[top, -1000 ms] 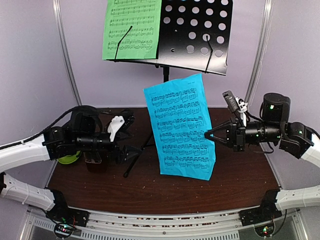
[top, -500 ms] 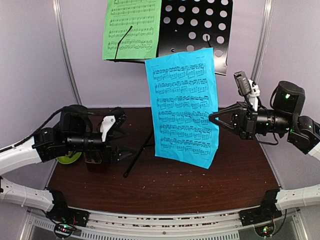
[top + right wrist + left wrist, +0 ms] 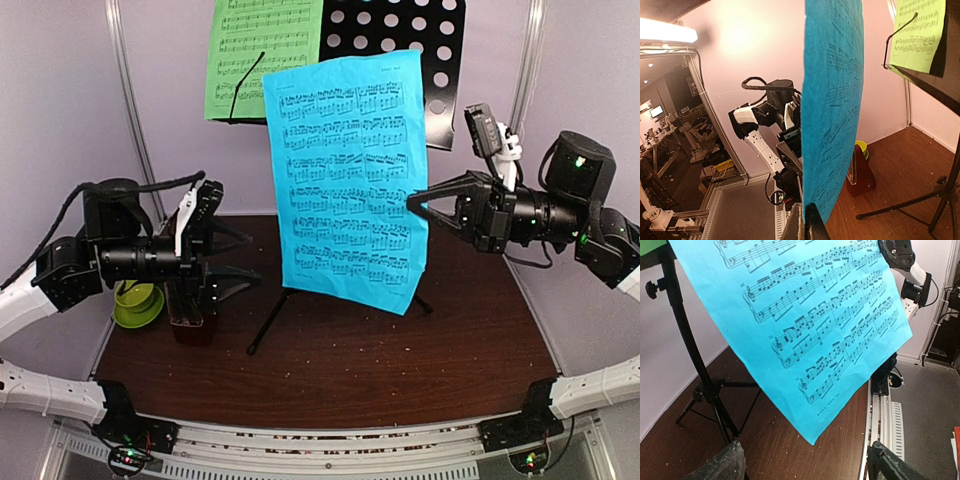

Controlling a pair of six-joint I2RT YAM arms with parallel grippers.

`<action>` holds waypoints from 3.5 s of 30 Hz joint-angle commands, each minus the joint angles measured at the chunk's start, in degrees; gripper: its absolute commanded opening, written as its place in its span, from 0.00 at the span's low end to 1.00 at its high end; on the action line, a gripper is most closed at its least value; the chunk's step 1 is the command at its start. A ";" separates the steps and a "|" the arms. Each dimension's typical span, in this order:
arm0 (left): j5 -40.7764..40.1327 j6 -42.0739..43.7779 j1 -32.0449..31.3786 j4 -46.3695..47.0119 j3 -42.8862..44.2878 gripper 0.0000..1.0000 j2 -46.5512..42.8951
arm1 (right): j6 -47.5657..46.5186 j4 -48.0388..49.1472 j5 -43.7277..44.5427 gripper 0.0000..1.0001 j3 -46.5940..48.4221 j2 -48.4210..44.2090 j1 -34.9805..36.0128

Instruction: Set up the instrument practice props

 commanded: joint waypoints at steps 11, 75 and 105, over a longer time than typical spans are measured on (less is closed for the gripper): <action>-4.09 -15.33 0.54 16.44 9.10 0.90 0.91 | 1.63 12.48 1.78 0.00 10.31 7.43 0.69; 1.10 -32.18 9.14 32.20 35.00 0.00 20.86 | 1.71 -4.41 36.99 0.14 29.70 18.52 5.00; -1.98 -32.69 15.15 18.25 71.16 0.00 44.78 | 8.66 -20.53 54.94 0.58 38.04 18.29 -4.30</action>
